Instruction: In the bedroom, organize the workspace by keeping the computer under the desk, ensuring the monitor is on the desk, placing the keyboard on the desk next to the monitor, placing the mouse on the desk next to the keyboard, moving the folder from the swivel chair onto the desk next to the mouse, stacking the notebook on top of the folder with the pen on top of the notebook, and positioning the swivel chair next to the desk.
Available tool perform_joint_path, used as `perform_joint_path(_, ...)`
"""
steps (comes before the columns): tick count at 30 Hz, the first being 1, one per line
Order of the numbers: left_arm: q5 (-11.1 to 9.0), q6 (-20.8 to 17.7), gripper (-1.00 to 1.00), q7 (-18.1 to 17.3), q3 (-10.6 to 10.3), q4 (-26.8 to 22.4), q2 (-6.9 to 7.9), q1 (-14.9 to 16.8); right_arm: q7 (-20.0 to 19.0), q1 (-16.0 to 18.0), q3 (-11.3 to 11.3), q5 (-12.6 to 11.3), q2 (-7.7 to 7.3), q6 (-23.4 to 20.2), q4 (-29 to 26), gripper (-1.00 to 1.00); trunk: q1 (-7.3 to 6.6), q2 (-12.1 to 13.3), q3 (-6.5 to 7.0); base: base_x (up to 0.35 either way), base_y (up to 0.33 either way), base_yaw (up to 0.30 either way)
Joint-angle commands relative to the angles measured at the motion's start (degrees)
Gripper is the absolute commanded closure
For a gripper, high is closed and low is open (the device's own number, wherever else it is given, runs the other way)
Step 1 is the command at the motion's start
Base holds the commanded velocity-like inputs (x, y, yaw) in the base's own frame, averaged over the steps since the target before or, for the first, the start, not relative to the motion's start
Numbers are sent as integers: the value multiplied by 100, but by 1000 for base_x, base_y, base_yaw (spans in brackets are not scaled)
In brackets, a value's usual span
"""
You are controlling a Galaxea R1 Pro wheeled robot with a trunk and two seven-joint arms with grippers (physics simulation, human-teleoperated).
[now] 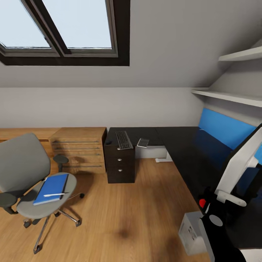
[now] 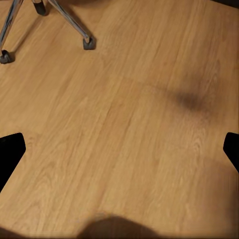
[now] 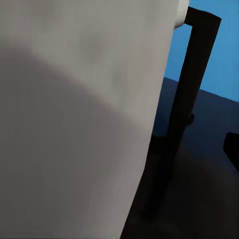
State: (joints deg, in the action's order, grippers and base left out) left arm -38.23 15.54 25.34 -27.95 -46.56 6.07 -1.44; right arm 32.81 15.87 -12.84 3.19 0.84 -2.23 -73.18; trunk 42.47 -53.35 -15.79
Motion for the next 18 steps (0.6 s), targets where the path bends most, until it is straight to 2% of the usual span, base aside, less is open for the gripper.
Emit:
perform_joint_path(1, -61, 37, -100, 32, -35, -10, 9, 3, 12, 4, -8, 41, 4, -23, -4, -100, 1, -5, -6, -15, -34, 0)
perform_joint_path(13, -55, 37, -100, 23, -34, -11, 13, 3, 12, 4, -5, 41, 10, -23, 14, -100, 1, -5, -6, -179, -5, 0)
perform_joint_path(18, -61, 37, -100, 16, -28, -11, 17, 3, 10, 4, 7, 44, 12, -16, 14, -100, 1, -5, -6, -269, 0, 0)
